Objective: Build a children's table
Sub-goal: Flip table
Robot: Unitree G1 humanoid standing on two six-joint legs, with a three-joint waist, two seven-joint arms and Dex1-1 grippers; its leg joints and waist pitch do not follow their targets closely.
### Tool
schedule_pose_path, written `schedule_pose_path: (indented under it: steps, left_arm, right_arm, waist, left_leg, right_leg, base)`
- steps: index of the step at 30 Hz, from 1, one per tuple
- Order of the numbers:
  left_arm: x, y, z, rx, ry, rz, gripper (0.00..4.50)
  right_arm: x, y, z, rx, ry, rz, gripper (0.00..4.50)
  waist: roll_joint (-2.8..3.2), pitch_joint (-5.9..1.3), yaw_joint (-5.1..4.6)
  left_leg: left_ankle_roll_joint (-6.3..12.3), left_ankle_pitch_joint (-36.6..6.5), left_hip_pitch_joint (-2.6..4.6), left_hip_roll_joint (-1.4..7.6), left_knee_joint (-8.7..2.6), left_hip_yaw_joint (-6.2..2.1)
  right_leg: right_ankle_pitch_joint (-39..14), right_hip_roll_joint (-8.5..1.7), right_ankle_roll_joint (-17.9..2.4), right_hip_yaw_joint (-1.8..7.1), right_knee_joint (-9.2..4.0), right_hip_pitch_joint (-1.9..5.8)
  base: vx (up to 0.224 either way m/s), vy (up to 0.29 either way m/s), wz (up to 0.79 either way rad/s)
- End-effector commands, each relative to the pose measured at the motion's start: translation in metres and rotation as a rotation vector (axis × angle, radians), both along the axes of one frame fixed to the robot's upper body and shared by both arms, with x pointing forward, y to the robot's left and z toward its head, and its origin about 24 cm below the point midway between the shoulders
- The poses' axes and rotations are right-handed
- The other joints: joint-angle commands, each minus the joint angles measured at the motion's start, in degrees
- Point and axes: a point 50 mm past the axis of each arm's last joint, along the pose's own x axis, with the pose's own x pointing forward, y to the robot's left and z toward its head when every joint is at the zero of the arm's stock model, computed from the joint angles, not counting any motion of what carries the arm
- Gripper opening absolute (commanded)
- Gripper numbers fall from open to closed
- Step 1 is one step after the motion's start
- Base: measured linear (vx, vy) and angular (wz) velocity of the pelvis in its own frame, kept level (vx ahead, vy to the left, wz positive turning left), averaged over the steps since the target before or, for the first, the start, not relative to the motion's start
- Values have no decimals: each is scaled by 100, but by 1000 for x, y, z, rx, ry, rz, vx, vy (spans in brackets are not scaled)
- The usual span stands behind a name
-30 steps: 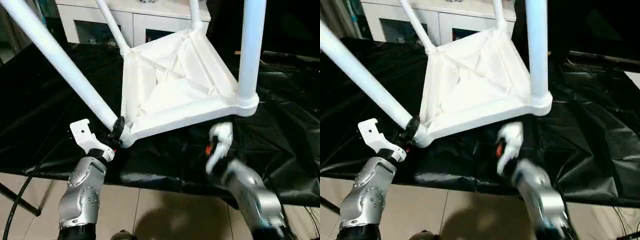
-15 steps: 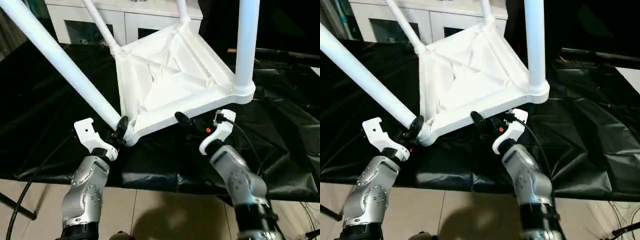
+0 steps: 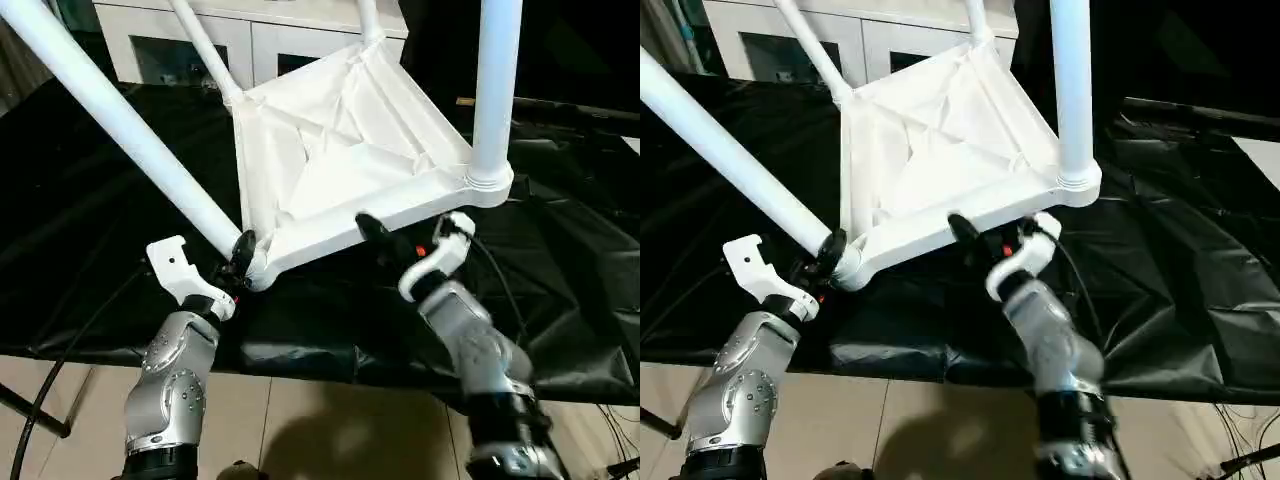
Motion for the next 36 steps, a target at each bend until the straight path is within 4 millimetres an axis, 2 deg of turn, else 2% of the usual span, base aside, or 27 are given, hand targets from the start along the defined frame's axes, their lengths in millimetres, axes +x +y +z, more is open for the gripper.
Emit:
schedule_pose_path:
  steps: [1, 2, 3, 4, 7, 11, 14, 16, 17, 18, 20, 21, 22, 23, 27, 28, 32, 33, 35, 36]
  left_arm:
    - [1, -19, -8, -120, 40, -75, 219]
    - [1, -19, -8, -120, 40, -75, 219]
    - [2, -20, -7, -116, 40, -88, 219]
    - [2, -20, -7, -114, 39, -91, 219]
    - [3, -20, -6, -112, 38, -95, 219]
    - [2, -21, -5, -105, 33, -108, 219]
    - [1, -22, -6, -90, 32, -122, 219]
    - [1, -22, -6, -90, 32, -124, 219]
    - [0, -22, -6, -91, 32, -124, 219]
    - [0, -22, -6, -91, 32, -124, 219]
    - [0, -22, -6, -91, 33, -125, 219]
    - [0, -22, -6, -91, 33, -125, 219]
    - [0, -23, -6, -92, 36, -128, 219]
    - [0, -23, -6, -92, 37, -128, 219]
    - [0, -23, -6, -92, 39, -132, 219]
    - [0, -23, -6, -92, 39, -132, 219]
    - [0, -23, -7, -92, 42, -131, 219]
    - [0, -23, -7, -89, 44, -129, 219]
    - [0, -22, -8, -76, 50, -125, 219]
    - [-1, -22, -9, -76, 60, -123, 254]
  right_arm:
    - [9, -3, 4, 26, 1, -61, 450]
    - [9, -3, 4, 26, 1, -61, 450]
    - [19, 0, 6, 46, 20, -76, 450]
    - [21, 1, 7, 50, 19, -67, 450]
    - [25, 4, 8, 36, 17, -56, 450]
    - [32, 5, 9, 52, 20, -76, 450]
    - [36, 3, 7, 58, 39, -103, 415]
    - [37, 3, 6, 77, 45, -114, 413]
    - [37, 2, 5, 88, 53, -124, 404]
    - [38, 1, 4, 93, 59, -131, 374]
    - [38, 1, 4, 94, 58, -132, 372]
    - [38, 1, 4, 94, 58, -132, 358]
    - [39, 1, 3, 93, 50, -133, 358]
    - [39, 1, 3, 92, 48, -133, 333]
    - [39, 1, 2, 83, 43, -133, 319]
    - [39, 1, 2, 82, 43, -134, 292]
    - [39, 2, 2, 71, 39, -129, 278]
    - [39, 3, 2, 69, 36, -127, 252]
    - [40, 3, 2, 70, 35, -129, 246]
    - [40, 3, 1, 70, 34, -129, 243]
  waist:
    - [9, -322, -34]
    - [11, -329, -16]
    - [27, -330, -39]
    - [34, -336, -16]
    - [10, -350, -3]
    - [0, -354, 8]
    - [10, -351, -4]
    - [12, -358, -11]
    - [12, -358, -11]
    - [32, -360, -4]
    - [15, -367, -5]
    - [19, -368, 1]
    - [49, -372, 5]
    - [37, -364, -7]
    - [35, -366, -6]
    - [36, -367, -8]
    - [36, -370, -11]
    - [36, -369, -7]
    - [33, -368, -6]
    - [28, -368, -7]
  left_leg:
    - [-207, -792, 234, 441, -467, -209]
    - [-195, -756, 253, 441, -452, -202]
    - [-189, -707, 231, 443, -455, -211]
    - [-193, -727, 245, 437, -453, -205]
    - [-54, -509, 222, 430, -417, -198]
    - [38, -524, 229, 435, -405, -188]
    - [35, -566, 230, 447, -417, -194]
    - [64, -499, 232, 445, -402, -189]
    - [64, -499, 232, 445, -402, -189]
    - [112, -456, 230, 440, -394, -187]
    - [151, -394, 226, 438, -384, -185]
    - [162, -394, 229, 440, -384, -185]
    - [157, -428, 232, 444, -385, -187]
    - [127, -512, 231, 446, -397, -186]
    - [101, -542, 236, 449, -397, -186]
    - [104, -531, 229, 447, -398, -187]
    - [130, -526, 231, 447, -393, -186]
    - [142, -512, 235, 451, -393, -186]
    - [148, -516, 235, 449, -391, -183]
    - [165, -530, 228, 448, -391, -182]
  right_leg:
    - [579, -438, -820, 216, -377, -6]
    - [655, -432, -819, 214, -375, -8]
    - [825, -429, -829, 210, -342, 1]
    - [828, -429, -838, 200, -351, 0]
    - [1205, -434, -844, 197, -315, 33]
    - [1160, -444, -919, 192, -314, 31]
    - [1010, -440, -956, 186, -315, 30]
    - [1136, -432, -969, 189, -302, 32]
    - [1136, -432, -969, 189, -302, 32]
    - [1219, -434, -987, 191, -296, 33]
    - [1318, -432, -1003, 188, -289, 44]
    - [1320, -433, -1008, 187, -290, 39]
    - [1298, -440, -1023, 183, -287, 37]
    - [1203, -432, -1037, 181, -299, 35]
    - [1163, -432, -1055, 184, -301, 37]
    - [1176, -436, -1063, 183, -298, 44]
    - [1212, -433, -1075, 183, -294, 44]
    - [1227, -435, -1083, 183, -294, 38]
    - [1219, -435, -1093, 183, -295, 38]
    - [1219, -437, -1097, 186, -295, 46]
  base:
    - [0, 0, 0]
    - [0, 0, 0]
    - [0, 0, 0]
    - [0, 0, 0]
    - [0, 0, 0]
    - [0, 0, 0]
    - [0, 0, 0]
    - [0, 0, 0]
    - [0, 0, 0]
    - [0, 0, 0]
    - [0, 0, 0]
    - [0, 0, 0]
    - [0, 0, 0]
    - [0, 0, 0]
    - [0, 0, 0]
    - [0, 0, 0]
    - [0, 0, 0]
    - [0, 0, 0]
    - [0, 0, 0]
    - [0, 0, 0]
